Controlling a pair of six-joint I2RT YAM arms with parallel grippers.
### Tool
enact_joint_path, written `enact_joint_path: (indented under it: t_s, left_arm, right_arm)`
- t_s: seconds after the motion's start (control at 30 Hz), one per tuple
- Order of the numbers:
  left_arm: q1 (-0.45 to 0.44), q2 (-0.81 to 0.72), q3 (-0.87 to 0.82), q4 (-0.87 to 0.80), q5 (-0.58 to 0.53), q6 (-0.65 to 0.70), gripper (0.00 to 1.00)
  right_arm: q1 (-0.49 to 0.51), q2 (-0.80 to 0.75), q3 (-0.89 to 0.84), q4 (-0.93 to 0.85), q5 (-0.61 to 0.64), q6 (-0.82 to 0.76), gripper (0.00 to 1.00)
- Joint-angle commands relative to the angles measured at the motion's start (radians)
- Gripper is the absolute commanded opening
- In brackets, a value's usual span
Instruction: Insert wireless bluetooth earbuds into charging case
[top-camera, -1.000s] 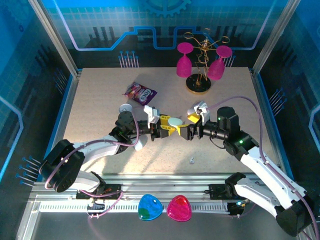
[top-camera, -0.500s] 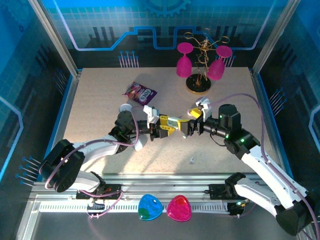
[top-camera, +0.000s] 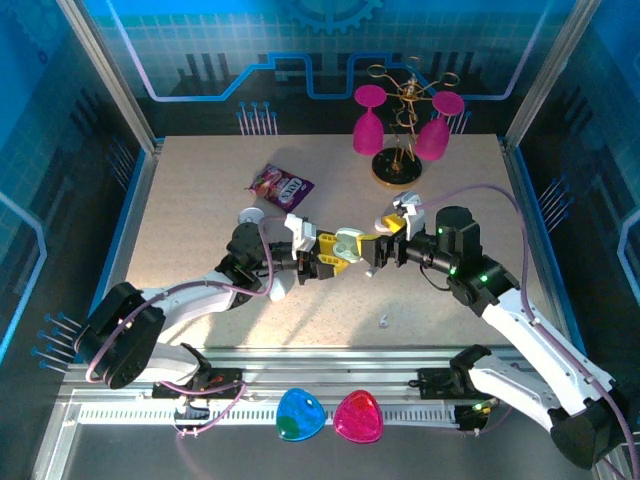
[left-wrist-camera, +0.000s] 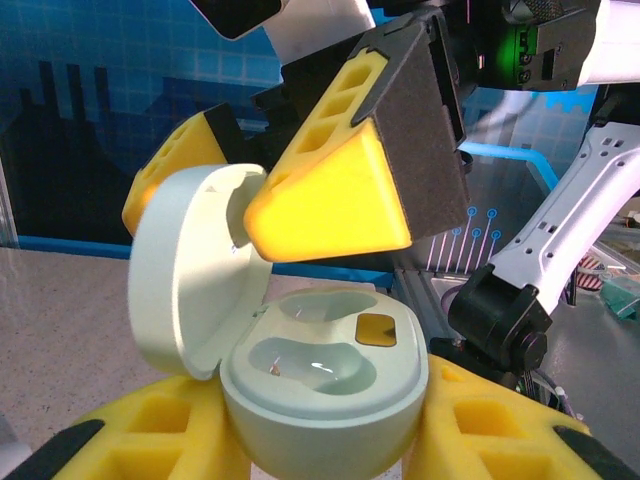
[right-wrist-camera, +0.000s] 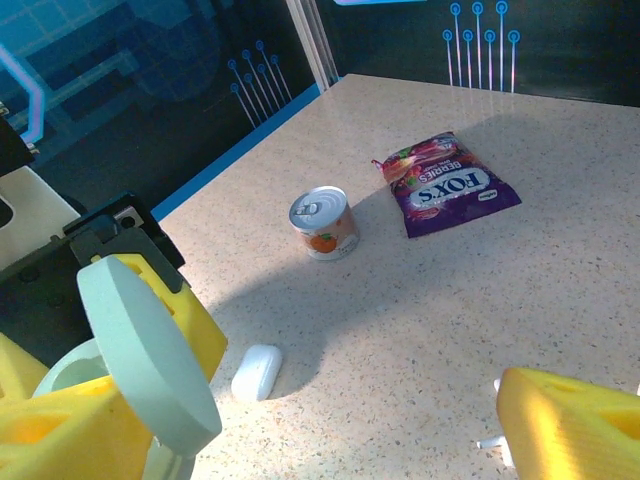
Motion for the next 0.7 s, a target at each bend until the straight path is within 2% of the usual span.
enact_joint_path:
  t_s: [0.0, 0.1, 0.17, 0.23, 0.4, 0.5, 0.67]
  left_arm:
    - [-0.002, -0.028, -0.005, 0.020, 0.012, 0.043, 0.25]
    - [0.012, -0.026, -0.011, 0.023, -0.011, 0.045, 0.25]
    - [0.023, -0.026, -0.020, 0.040, -0.025, 0.039, 0.25]
    - [0.036, -0.027, -0.032, 0.065, -0.032, 0.032, 0.25]
    - [0.058, -0.055, -0.045, 0.071, -0.031, 0.023, 0.25]
    - [0.061, -0.081, -0.052, 0.049, -0.036, 0.039, 0.25]
    - [0.061, -0.117, -0.062, 0.017, -0.042, 0.054, 0.25]
  right_arm:
    - [-0.010, -0.046, 0.007, 0.036, -0.042, 0.008, 0.89]
    - [-0.016, -0.093, -0.022, 0.078, -0.074, 0.024, 0.91]
    - [-0.026, -0.131, -0.044, 0.093, -0.069, 0.037, 0.96]
    - [-0.046, -0.175, -0.076, 0.105, -0.047, 0.062, 1.00]
    - [-0.134, -0.236, -0.146, 0.061, 0.037, 0.179, 1.00]
    - [-0.163, -0.227, -0.167, -0.023, 0.112, 0.226, 1.00]
    - [-0.167, -0.129, -0.182, -0.114, 0.129, 0.228, 0.99]
